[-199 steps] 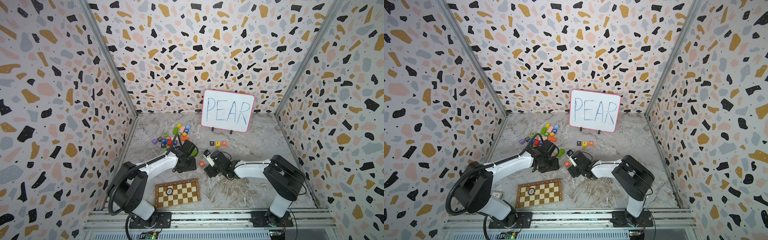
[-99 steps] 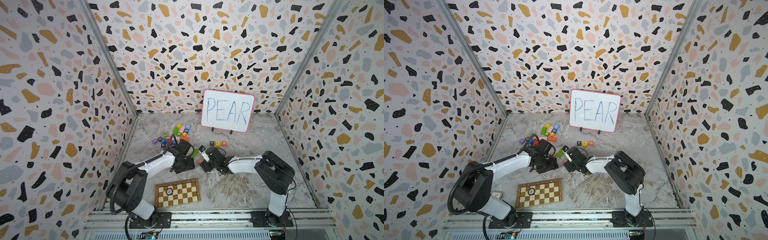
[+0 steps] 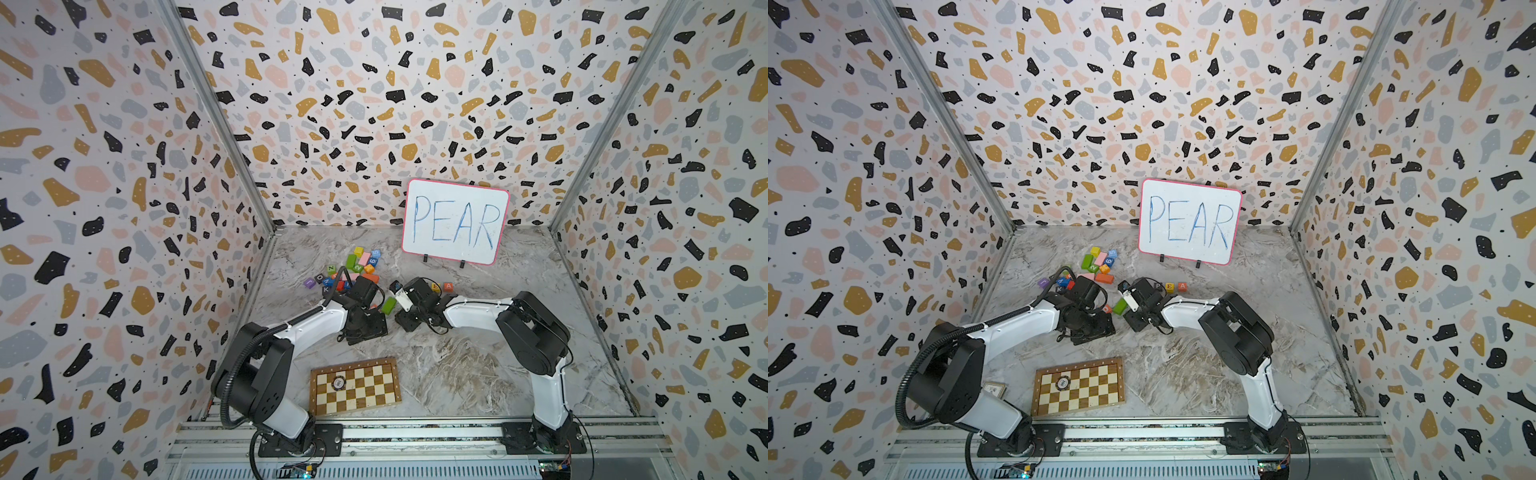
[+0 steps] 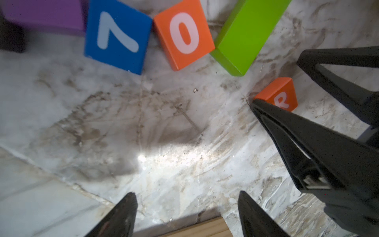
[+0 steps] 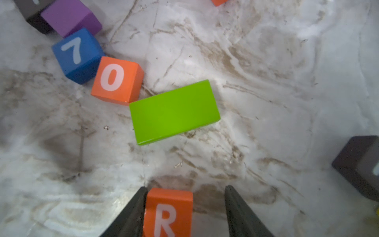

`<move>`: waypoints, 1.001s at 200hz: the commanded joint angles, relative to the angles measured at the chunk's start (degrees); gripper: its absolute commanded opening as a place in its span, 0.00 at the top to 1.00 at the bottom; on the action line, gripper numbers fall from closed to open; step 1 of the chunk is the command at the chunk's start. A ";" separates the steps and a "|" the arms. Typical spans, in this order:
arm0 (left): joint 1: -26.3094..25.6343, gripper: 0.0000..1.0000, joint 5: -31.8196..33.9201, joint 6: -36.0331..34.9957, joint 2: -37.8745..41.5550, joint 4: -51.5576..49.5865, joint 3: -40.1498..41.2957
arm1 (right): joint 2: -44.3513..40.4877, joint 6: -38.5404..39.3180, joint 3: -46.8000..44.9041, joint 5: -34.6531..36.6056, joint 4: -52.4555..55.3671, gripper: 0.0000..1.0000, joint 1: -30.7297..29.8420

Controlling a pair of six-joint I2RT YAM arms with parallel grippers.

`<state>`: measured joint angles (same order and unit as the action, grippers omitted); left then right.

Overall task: Spell the uppercase word “pear” with letter blocks
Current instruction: Pick up the letter block from the center of the board.

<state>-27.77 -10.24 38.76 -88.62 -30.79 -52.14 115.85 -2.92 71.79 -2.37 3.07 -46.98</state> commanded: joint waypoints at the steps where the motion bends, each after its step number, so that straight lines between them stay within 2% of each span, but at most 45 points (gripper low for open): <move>1: 0.26 0.22 -0.56 -0.60 1.22 -0.17 -0.86 | 1.53 -1.09 1.81 -1.17 11.68 0.45 0.11; 55: 0.35 0.17 -0.93 -0.89 1.78 0.29 -1.12 | 1.88 -3.16 5.27 -3.72 14.96 0.65 0.05; 92: 0.35 0.13 -2.00 -0.89 1.33 0.15 -2.49 | 0.33 -5.46 5.21 -3.94 14.90 0.67 0.05; 120: 0.26 0.09 -5.72 0.31 3.51 2.35 -4.15 | -1.99 -8.75 2.25 -2.06 12.77 0.71 0.93; 148: -0.72 0.06 -8.21 1.54 3.29 6.67 -4.41 | -7.64 -11.26 -3.26 -0.06 10.77 0.74 4.75; 172: -2.57 0.05 -10.56 1.20 -0.64 8.72 -8.03 | -13.58 -12.67 -9.39 0.72 8.64 0.75 11.11; 200: -3.86 0.05 -11.79 0.02 -4.84 9.51 -13.58 | -16.18 -12.93 -12.22 0.02 6.45 0.75 19.47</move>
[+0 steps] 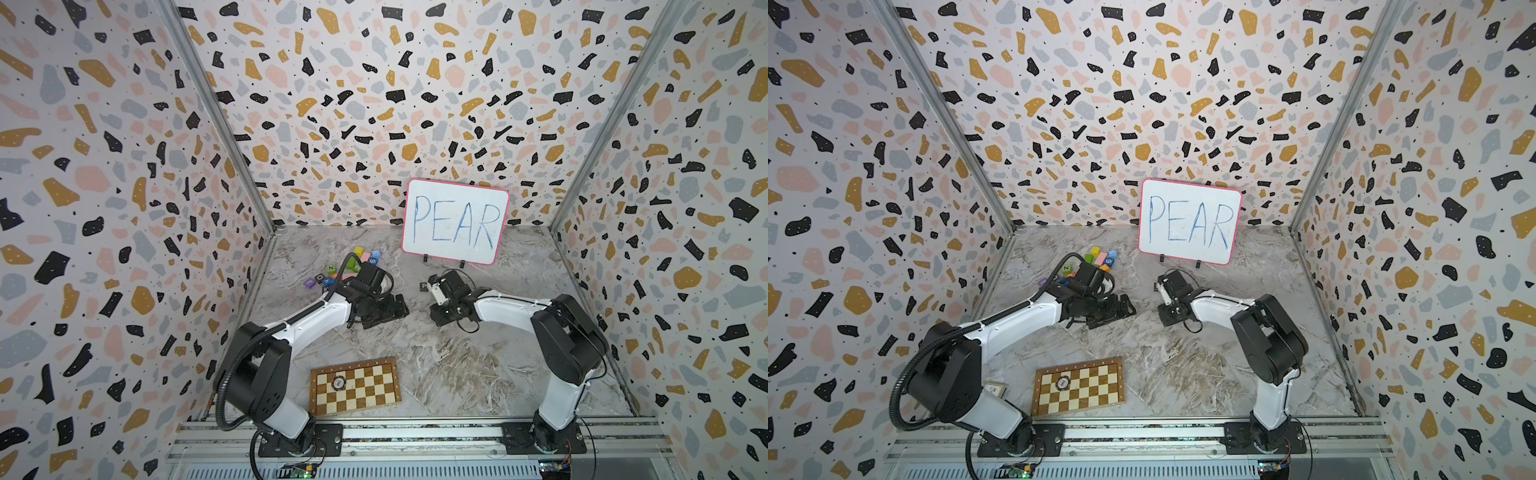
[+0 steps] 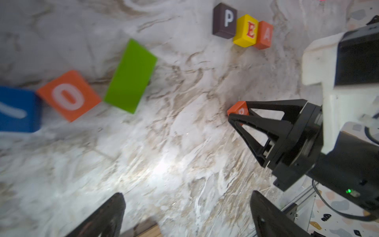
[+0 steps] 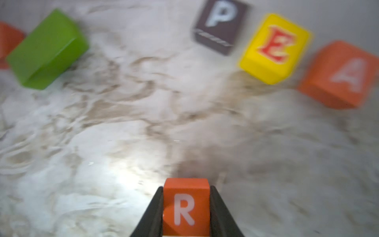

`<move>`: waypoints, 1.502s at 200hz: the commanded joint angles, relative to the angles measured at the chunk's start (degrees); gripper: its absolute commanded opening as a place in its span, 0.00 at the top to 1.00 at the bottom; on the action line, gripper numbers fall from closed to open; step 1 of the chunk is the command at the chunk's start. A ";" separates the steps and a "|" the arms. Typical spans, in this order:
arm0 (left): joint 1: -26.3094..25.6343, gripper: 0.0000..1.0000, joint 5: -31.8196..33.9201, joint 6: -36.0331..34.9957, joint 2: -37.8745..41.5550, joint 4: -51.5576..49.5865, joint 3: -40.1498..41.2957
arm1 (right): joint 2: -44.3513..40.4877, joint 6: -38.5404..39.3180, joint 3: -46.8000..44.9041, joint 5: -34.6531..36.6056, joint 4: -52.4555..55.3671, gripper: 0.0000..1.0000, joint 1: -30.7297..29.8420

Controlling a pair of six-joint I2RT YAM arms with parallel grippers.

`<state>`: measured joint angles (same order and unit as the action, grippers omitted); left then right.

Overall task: Spell the uppercase word “pear” with letter blocks
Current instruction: Pick up the letter block from the center of the board, then place the letter block at the center of the board.

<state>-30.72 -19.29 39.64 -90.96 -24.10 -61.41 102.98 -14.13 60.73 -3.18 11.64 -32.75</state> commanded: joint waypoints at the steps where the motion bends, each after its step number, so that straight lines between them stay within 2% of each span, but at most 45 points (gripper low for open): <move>1: -0.92 0.05 -2.76 -0.86 -2.66 2.83 -4.50 | -3.31 -1.75 -1.19 0.77 -2.31 0.75 5.60; 32: -0.92 0.05 -3.21 -2.03 -5.61 1.88 -7.93 | 1.23 -1.11 1.51 -2.17 -3.86 0.75 12.71; 51: -0.93 0.05 -2.77 -2.63 -6.40 1.36 -8.79 | 4.93 -1.85 4.74 -3.76 -4.52 0.75 14.53; 90: -0.83 0.03 -2.19 -3.34 -7.26 0.31 -9.29 | 9.70 -2.34 10.19 -2.02 -3.98 0.75 14.53; 166: -0.48 0.01 -1.45 -3.03 -5.38 0.54 -6.64 | 11.62 -2.46 11.81 -0.91 -2.59 0.72 12.98; 228: -0.48 0.00 -0.95 -3.04 -4.78 0.45 -6.19 | 13.50 -5.23 14.28 2.60 -0.17 0.62 12.72; 285: -0.48 0.00 -0.71 -2.90 -4.58 0.37 -5.92 | 13.70 -7.72 14.79 4.60 1.19 0.62 12.49; 300: -0.48 0.00 -0.73 -2.90 -4.62 0.37 -5.98 | 13.10 -8.27 14.38 5.06 1.11 0.67 12.28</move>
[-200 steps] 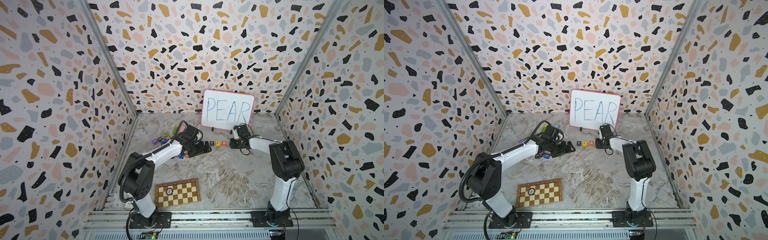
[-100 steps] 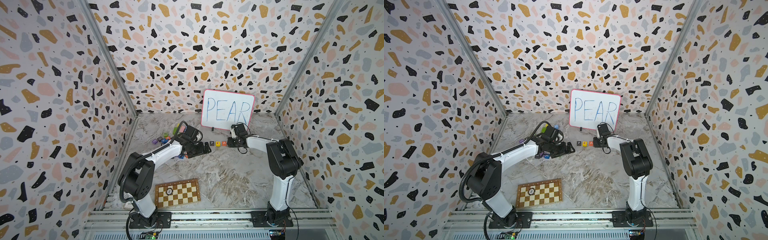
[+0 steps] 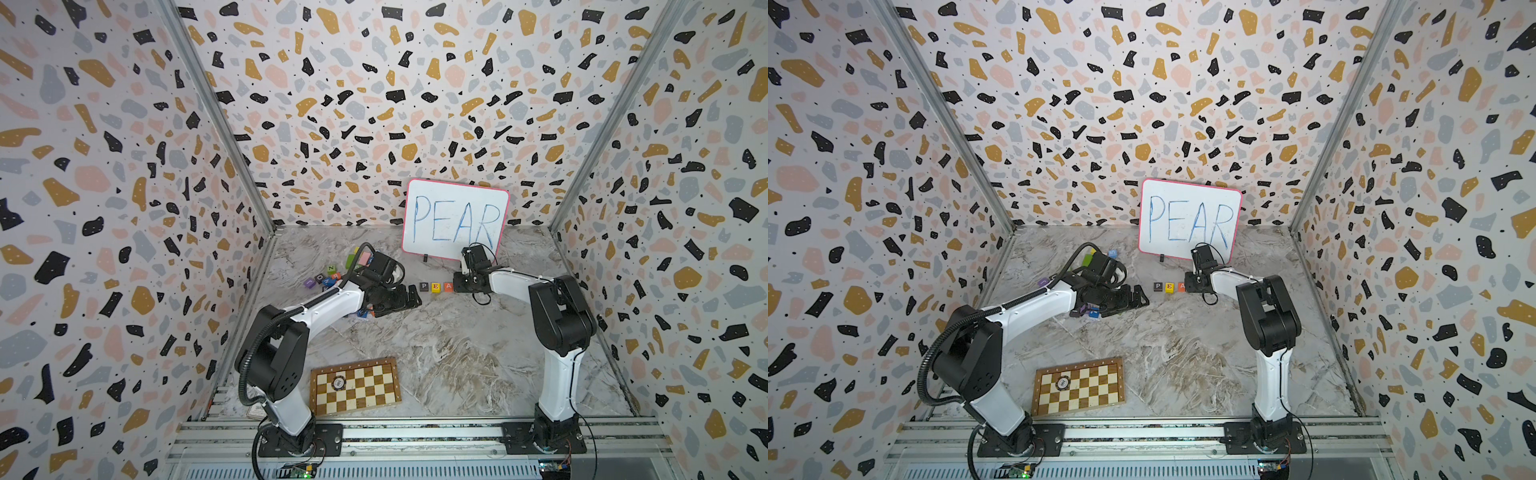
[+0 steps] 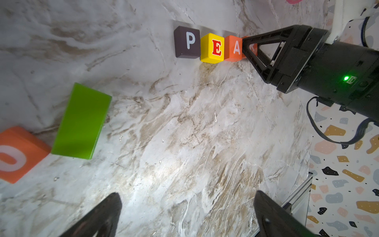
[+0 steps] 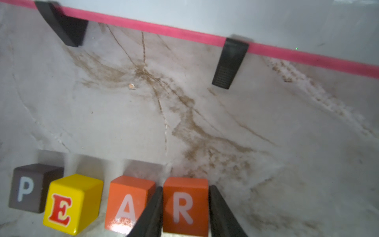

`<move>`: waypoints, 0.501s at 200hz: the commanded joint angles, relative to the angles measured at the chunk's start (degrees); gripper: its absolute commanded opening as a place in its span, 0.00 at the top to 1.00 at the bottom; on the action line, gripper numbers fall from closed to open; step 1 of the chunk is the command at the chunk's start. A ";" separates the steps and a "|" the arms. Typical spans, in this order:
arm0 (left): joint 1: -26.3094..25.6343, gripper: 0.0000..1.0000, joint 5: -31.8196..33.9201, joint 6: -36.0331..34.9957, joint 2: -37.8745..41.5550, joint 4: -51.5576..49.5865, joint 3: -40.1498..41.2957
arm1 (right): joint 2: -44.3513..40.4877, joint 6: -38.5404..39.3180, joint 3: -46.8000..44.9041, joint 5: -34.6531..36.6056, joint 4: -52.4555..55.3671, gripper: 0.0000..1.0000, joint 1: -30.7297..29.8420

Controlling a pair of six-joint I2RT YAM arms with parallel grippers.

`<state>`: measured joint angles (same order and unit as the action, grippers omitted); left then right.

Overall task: Spell the uppercase word “pear” with letter blocks
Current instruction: Place the letter block at the center of the board.

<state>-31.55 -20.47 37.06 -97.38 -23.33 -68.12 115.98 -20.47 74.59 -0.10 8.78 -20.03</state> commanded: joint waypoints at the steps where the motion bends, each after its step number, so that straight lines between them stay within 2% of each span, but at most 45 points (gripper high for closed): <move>1: 0.35 0.00 0.44 -0.32 1.82 -0.44 0.72 | 0.06 -1.98 0.49 1.96 3.92 0.67 -0.49; 100: 0.35 0.00 0.57 -0.23 2.23 -0.49 1.06 | -1.60 -4.44 -0.11 5.19 4.70 0.71 -1.84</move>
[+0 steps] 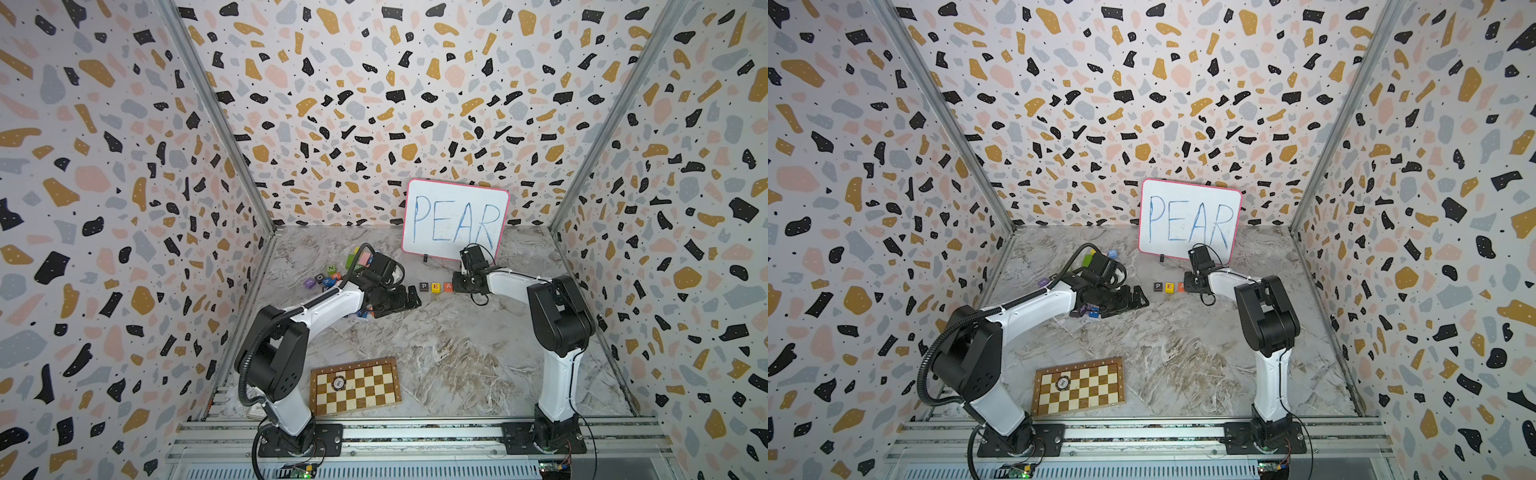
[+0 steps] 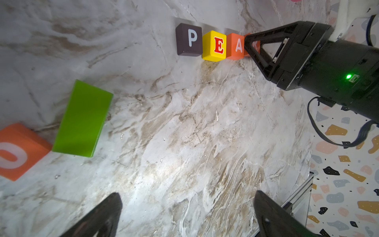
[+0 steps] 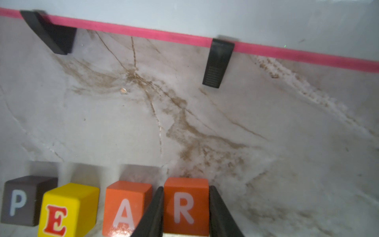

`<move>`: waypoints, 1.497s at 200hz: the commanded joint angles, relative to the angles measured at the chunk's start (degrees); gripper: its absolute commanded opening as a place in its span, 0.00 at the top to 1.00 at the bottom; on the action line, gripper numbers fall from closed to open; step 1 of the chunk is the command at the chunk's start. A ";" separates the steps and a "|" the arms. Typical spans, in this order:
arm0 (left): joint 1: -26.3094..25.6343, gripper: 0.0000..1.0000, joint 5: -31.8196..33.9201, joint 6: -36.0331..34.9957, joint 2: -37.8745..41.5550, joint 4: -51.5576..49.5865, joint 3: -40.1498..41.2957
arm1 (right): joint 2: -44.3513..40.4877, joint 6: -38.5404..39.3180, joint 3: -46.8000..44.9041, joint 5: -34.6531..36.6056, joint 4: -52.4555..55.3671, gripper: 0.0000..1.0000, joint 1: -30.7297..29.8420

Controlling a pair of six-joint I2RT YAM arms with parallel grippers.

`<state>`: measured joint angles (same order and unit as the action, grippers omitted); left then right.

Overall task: Spell the uppercase word “pear” with letter blocks
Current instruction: Place the letter block at the center of the board.

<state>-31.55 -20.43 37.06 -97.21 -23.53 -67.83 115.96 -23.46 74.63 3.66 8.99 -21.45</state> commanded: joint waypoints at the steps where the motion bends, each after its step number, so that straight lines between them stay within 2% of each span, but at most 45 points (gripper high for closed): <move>1: 0.35 0.00 0.50 -0.23 2.08 -0.29 0.78 | -1.60 -1.43 -0.13 1.52 4.51 0.71 -0.43; 172: 0.43 0.01 0.83 -0.30 2.98 -0.50 1.04 | -3.20 -2.12 0.60 2.36 5.63 0.69 -1.31; 207: 0.42 0.01 1.56 -1.22 3.01 -0.96 0.60 | -3.59 -1.55 1.46 1.99 6.04 0.60 -1.46; 221: 0.42 0.01 2.75 -2.18 3.37 -1.80 0.14 | -4.22 -1.12 1.32 2.23 5.59 0.53 -1.57; 249: 0.68 0.01 10.55 -5.73 6.75 -8.62 -2.26 | -5.86 1.94 0.64 3.81 3.68 0.33 -2.01; 261: 0.79 0.01 15.65 -7.94 9.95 -11.13 -3.02 | -7.65 3.73 -1.53 6.53 0.62 0.29 -2.32; 281: 0.74 0.01 26.10 -9.54 16.33 -5.24 3.14 | -14.16 7.42 -9.48 8.76 -8.90 0.23 -1.46; 291: 0.96 0.01 32.10 -10.51 18.58 -3.26 5.94 | -17.71 9.44 -14.27 8.96 -14.68 0.13 -0.20; 299: 1.05 0.01 36.14 -13.16 19.91 -2.36 7.14 | -20.09 11.61 -17.35 8.83 -18.50 0.12 1.08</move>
<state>-31.11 -0.91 29.98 -82.02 -28.82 -65.17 104.33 -18.50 64.03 9.52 2.72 -22.87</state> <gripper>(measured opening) 0.991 0.861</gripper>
